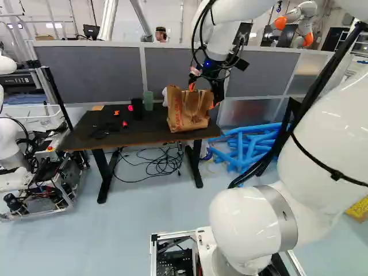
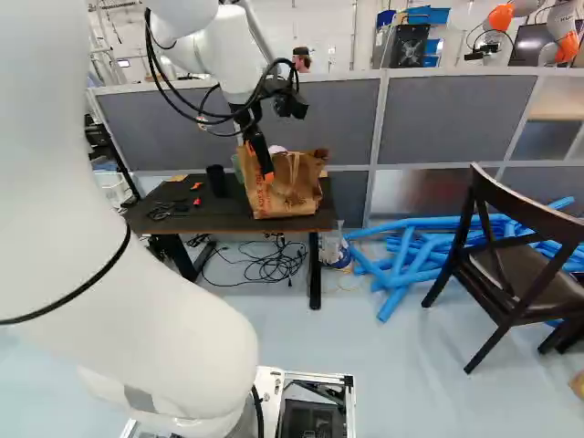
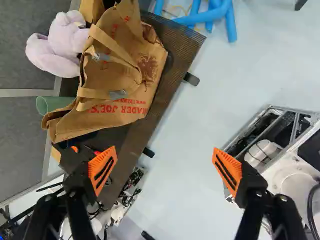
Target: Pick up the bag on the ground and place it on the table
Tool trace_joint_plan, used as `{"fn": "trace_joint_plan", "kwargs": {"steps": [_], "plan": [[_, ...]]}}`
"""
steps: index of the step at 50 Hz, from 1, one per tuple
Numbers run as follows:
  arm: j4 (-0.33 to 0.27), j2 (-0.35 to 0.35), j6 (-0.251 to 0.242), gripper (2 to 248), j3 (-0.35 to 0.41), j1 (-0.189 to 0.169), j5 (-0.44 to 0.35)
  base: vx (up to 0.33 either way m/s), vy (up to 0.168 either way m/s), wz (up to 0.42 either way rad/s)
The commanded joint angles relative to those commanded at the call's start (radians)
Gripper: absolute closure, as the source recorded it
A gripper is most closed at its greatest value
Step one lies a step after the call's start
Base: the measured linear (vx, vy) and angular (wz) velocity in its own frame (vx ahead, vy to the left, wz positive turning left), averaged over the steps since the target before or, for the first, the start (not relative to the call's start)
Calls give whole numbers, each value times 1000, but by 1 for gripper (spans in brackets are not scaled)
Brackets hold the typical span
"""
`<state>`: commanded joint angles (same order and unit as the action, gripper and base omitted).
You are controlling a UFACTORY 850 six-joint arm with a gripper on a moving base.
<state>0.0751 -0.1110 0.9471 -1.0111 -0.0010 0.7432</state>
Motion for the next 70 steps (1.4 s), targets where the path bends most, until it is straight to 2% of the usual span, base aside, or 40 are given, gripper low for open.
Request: {"fn": "trace_joint_plan", "kwargs": {"steps": [31, 70], "plan": [[-15, -35, -195, 3, 190, 0, -332, 0, 0, 0], [-40, -90, -507, 3, 494, 1, -864, 0, 0, 0]]}}
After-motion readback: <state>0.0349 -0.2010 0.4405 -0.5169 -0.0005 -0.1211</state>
